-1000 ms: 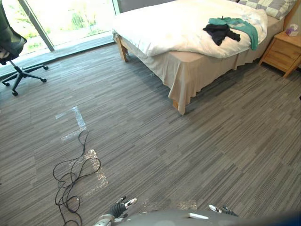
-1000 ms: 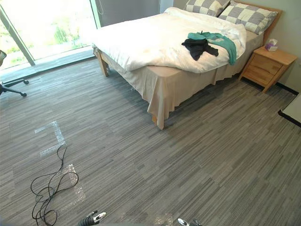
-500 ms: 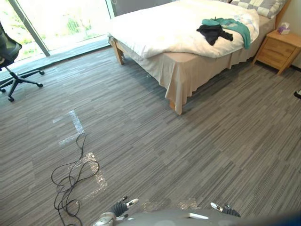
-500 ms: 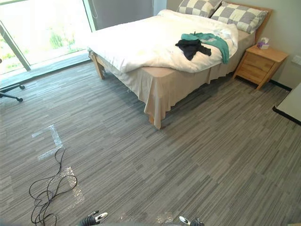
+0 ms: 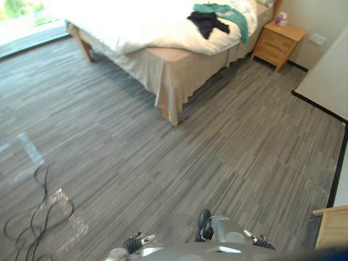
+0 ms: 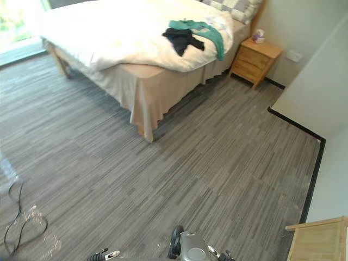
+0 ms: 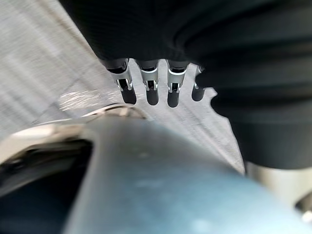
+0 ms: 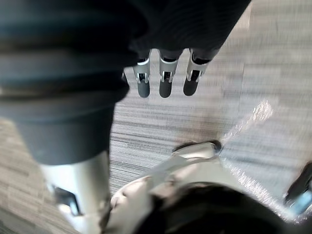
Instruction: Tidy the bed and pick cloth on bed and put in laundry
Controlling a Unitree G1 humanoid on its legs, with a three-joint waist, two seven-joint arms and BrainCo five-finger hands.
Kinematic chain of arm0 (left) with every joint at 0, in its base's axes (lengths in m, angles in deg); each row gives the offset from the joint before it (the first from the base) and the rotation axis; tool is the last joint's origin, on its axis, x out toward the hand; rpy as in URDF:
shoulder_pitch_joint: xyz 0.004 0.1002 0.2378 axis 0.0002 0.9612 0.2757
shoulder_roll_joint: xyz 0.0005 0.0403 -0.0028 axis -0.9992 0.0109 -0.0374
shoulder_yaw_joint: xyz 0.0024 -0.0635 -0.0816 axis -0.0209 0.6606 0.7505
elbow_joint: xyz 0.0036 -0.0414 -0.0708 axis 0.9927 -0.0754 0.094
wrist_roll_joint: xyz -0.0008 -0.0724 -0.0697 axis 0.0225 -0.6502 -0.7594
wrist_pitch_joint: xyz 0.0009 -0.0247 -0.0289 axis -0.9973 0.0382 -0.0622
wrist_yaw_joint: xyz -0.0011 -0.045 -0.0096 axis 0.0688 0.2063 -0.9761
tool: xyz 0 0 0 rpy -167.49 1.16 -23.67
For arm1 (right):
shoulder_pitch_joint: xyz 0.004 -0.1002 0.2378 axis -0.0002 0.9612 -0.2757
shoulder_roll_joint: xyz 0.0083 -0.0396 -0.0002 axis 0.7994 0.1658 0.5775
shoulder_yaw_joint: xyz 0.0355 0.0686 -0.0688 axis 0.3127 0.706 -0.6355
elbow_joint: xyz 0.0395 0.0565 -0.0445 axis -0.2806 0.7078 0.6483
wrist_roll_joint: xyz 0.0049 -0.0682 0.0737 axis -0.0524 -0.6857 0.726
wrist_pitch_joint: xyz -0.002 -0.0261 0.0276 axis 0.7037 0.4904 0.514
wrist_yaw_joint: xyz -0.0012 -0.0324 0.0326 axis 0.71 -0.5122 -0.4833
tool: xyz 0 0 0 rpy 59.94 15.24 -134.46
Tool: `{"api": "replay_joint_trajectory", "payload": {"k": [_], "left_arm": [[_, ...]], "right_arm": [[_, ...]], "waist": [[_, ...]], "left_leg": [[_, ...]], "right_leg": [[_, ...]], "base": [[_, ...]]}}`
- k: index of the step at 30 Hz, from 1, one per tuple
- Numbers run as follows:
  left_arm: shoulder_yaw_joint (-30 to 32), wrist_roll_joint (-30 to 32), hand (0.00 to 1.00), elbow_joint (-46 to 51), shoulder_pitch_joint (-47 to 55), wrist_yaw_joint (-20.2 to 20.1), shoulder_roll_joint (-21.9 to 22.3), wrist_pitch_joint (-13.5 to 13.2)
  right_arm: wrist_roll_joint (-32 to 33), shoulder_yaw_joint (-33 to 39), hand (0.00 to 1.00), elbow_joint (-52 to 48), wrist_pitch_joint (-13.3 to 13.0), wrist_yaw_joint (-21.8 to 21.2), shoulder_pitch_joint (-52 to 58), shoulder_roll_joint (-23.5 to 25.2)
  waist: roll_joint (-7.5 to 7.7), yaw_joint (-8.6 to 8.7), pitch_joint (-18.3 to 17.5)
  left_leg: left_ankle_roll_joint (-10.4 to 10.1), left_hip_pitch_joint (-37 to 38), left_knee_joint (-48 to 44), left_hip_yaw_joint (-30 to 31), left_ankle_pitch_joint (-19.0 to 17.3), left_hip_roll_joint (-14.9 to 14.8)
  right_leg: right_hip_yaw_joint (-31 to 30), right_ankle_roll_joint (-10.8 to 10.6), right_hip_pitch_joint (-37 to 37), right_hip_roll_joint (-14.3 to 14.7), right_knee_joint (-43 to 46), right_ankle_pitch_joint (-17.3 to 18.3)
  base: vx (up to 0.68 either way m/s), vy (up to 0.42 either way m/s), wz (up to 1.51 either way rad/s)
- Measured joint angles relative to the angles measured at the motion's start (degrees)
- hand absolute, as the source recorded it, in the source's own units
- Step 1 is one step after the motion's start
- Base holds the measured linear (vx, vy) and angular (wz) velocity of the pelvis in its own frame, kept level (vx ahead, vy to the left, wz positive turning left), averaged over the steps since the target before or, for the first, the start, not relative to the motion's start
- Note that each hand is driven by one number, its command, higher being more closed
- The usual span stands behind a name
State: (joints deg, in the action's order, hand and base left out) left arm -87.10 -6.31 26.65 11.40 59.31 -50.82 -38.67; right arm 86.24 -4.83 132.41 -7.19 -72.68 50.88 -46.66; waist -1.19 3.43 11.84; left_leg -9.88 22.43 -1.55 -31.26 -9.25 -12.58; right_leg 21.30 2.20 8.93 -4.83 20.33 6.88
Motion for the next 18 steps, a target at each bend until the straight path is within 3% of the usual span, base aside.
{"api": "replay_joint_trajectory", "payload": {"k": [2, 4, 6, 8, 10, 13, 14, 15, 17, 18], "left_arm": [[0.09, -0.52, 0.00, 0.58, -0.08, 0.59, 0.71, -0.61], [1.72, -2.81, 0.00, 2.37, -0.51, 2.53, 1.74, -2.85], [2.60, -4.08, 0.00, 2.91, -0.37, 2.71, 2.37, -4.62], [2.77, -5.62, 0.00, 3.98, -0.56, 2.70, 2.19, -7.40], [3.25, -6.06, 0.00, 5.34, -0.93, 2.46, 2.35, -9.27], [4.99, -6.46, 0.00, 5.34, -1.12, 2.30, 2.59, -11.69], [5.00, -6.70, 0.00, 5.15, -1.14, 2.34, 2.18, -12.28], [4.89, -6.66, 0.00, 4.96, -1.05, 2.35, 2.45, -12.75], [5.25, -6.55, 0.00, 4.47, -0.90, 2.36, 3.40, -12.91], [6.79, -6.50, 0.00, 3.83, -0.52, 2.31, 3.66, -12.70]], "right_arm": [[-0.67, 0.71, 0.00, 0.11, 0.11, 0.18, -0.03, -0.49], [-4.30, 0.74, 0.00, 1.56, 0.38, 0.13, -0.70, -2.31], [-6.84, -0.75, 0.00, 2.80, 0.28, -0.23, -1.37, -3.35], [-8.97, -2.83, 0.00, 5.32, -0.01, -1.17, -3.44, -4.30], [-9.01, -3.31, 0.00, 6.90, -0.41, -2.00, -5.26, -4.50], [-9.74, -3.10, 0.00, 6.38, -1.70, -3.31, -8.11, -3.43], [-10.68, -3.08, 0.00, 5.87, -2.54, -3.85, -8.81, -2.71], [-11.43, -3.06, 0.00, 4.80, -3.60, -4.57, -8.15, -2.69], [-11.99, -2.77, 0.00, 2.82, -5.02, -4.84, -6.34, -2.99], [-13.09, -2.92, 0.00, 2.19, -5.69, -4.85, -5.20, -2.66]], "waist": [[-0.94, 0.43, -1.21], [-2.83, 0.27, -1.21], [-3.18, 0.13, -1.22], [-2.76, -0.72, -1.02], [-2.21, -3.09, -0.66], [-0.28, -4.46, 0.86], [0.66, -4.51, 1.41], [0.28, -4.44, 1.17], [-1.20, -4.58, 1.36], [-1.50, -5.03, 0.70]], "left_leg": [[0.05, -4.94, -12.51, 1.56, 0.16, -4.33], [2.73, -14.85, -38.68, 9.68, 1.90, -10.38], [2.42, -19.16, -51.34, 14.40, 1.18, -10.44], [2.25, -25.90, -61.19, 18.03, -1.34, -8.05], [2.74, -30.95, -60.42, 18.91, -3.46, -4.51], [4.73, -35.53, -42.16, 18.53, -5.84, 3.03], [5.35, -35.55, -29.19, 17.16, -3.76, 6.05], [6.53, -35.13, -15.30, 15.10, 2.91, 7.54], [8.78, -35.93, -5.99, 10.28, 8.34, 6.76], [13.87, -36.57, -8.09, 6.96, 13.38, 6.18]], "right_leg": [[-0.56, 1.01, -0.45, 2.11, -0.70, 2.19], [-2.72, 2.68, -5.34, 6.42, -5.29, 2.87], [-4.69, 3.81, -9.66, 8.27, -8.37, 3.30], [-7.71, 4.38, -15.03, 9.89, -12.24, 3.49], [-10.67, 4.22, -18.82, 10.12, -14.78, 3.22], [-14.52, 2.18, -23.23, 7.71, -15.93, 4.35], [-15.02, 0.64, -24.67, 6.00, -16.03, 5.25], [-15.07, -0.49, -26.04, 5.29, -17.25, 5.92], [-15.10, -2.14, -29.97, 5.35, -19.90, 7.78], [-14.96, -2.95, -32.46, 4.61, -20.39, 9.56]], "base": [[0.40, -0.307, -0.48], [0.52, -0.313, -0.51], [0.52, -0.249, -0.46], [0.42, -0.166, -0.68], [0.41, -0.083, -0.97], [0.41, 0.039, -0.97], [0.42, 0.097, -0.75], [0.42, 0.113, -0.64], [0.46, 0.212, -0.44], [0.51, 0.272, -0.27]]}}
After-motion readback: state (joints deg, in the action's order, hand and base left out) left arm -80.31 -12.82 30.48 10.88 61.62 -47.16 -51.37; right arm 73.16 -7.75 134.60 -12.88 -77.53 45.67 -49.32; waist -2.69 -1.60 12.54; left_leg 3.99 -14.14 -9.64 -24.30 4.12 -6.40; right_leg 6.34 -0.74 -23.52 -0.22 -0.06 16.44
